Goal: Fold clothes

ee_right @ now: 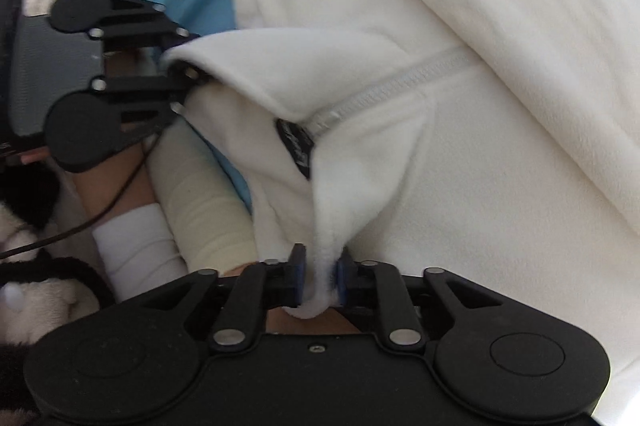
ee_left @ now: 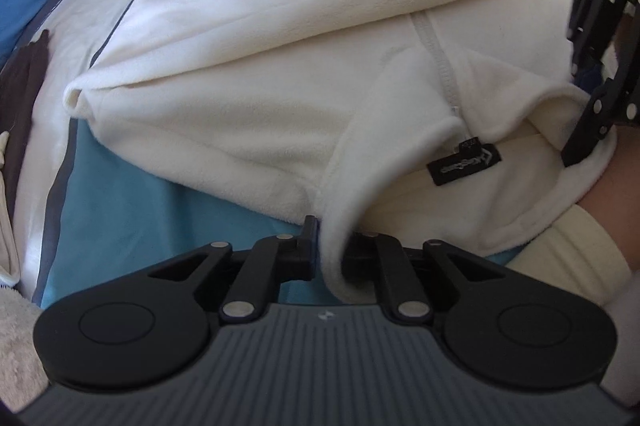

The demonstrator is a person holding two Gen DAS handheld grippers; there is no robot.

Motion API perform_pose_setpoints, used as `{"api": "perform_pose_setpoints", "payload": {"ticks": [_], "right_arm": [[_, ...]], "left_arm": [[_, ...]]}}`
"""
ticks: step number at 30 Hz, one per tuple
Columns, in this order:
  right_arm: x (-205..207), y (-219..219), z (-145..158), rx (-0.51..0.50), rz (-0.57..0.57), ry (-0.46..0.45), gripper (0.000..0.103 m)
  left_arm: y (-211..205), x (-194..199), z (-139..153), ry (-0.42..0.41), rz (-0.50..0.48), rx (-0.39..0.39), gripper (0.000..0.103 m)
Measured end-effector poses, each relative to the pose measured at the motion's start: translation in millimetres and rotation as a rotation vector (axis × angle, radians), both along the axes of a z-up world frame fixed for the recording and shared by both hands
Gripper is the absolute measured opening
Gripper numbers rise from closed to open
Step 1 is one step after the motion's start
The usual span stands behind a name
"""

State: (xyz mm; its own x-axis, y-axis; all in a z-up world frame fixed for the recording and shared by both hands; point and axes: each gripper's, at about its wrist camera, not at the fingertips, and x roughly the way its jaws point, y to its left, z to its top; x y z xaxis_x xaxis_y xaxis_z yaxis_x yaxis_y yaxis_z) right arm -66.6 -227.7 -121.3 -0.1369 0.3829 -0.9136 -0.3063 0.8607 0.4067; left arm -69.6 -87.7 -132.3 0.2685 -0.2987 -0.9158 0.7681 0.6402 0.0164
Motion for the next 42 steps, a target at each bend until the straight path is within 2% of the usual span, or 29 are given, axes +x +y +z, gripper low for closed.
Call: {"api": "perform_pose_setpoints", "payload": {"ticks": [1,3,5,7,9,12,14,18,21,23,25,28,30,33,35,37,38,39,41,42], "right_arm": [[-2,-8,9,0.051,-0.046,-0.036,0.035],[-6,-25,27,0.153,-0.138,-0.107,0.041],[-9,-47,49,0.258,-0.222,-0.188,0.042],[-13,-69,72,0.363,-0.304,-0.272,0.046],[-12,-92,88,0.389,-0.384,-0.353,0.052],[-8,-129,99,0.337,-0.517,-0.433,0.055],[-5,-153,104,0.289,-0.599,-0.464,0.055],[3,-194,87,0.246,-0.761,-0.518,0.055],[9,-225,73,0.217,-0.882,-0.557,0.055],[12,-246,63,0.196,-0.963,-0.583,0.055],[17,-262,54,0.175,-1.026,-0.601,0.055],[22,-273,51,0.133,-1.053,-0.625,0.055],[34,-276,50,0.102,-1.084,-0.632,0.055],[55,-283,56,0.034,-1.116,-0.689,0.055],[69,-298,56,-0.012,-1.156,-0.727,0.055],[84,-321,49,-0.062,-1.226,-0.718,0.056],[91,-332,46,-0.087,-1.262,-0.714,0.056],[102,-341,39,-0.076,-1.288,-0.658,0.056],[127,-356,21,-0.017,-1.327,-0.497,0.056],[141,-358,15,-0.025,-1.306,-0.452,0.055]], "left_arm": [[2,2,5,0.012,-0.005,-0.02,0.022],[13,8,26,0.039,0.0,-0.123,0.044],[25,17,51,0.061,0.006,-0.229,0.05],[32,30,70,0.054,0.017,-0.283,0.055],[33,50,82,0.01,0.051,-0.297,0.064],[24,92,84,-0.107,0.16,-0.202,0.07],[20,130,78,-0.13,0.222,-0.166,0.07],[16,196,52,-0.118,0.313,-0.157,0.07],[10,232,36,-0.137,0.341,-0.226,0.07],[9,245,25,-0.104,0.356,-0.268,0.07],[6,252,11,-0.045,0.349,-0.273,0.07],[0,250,-3,-0.029,0.336,-0.23,0.07],[5,253,1,-0.032,0.33,-0.277,0.07],[11,275,21,-0.056,0.334,-0.408,0.07],[5,300,35,-0.066,0.344,-0.427,0.067],[-19,328,44,-0.109,0.313,-0.38,0.056],[-34,342,47,-0.128,0.277,-0.352,0.039],[-50,355,49,-0.148,0.241,-0.325,0.034],[-83,384,48,-0.149,0.221,-0.283,0.034],[-97,398,45,-0.134,0.229,-0.282,0.034]]}}
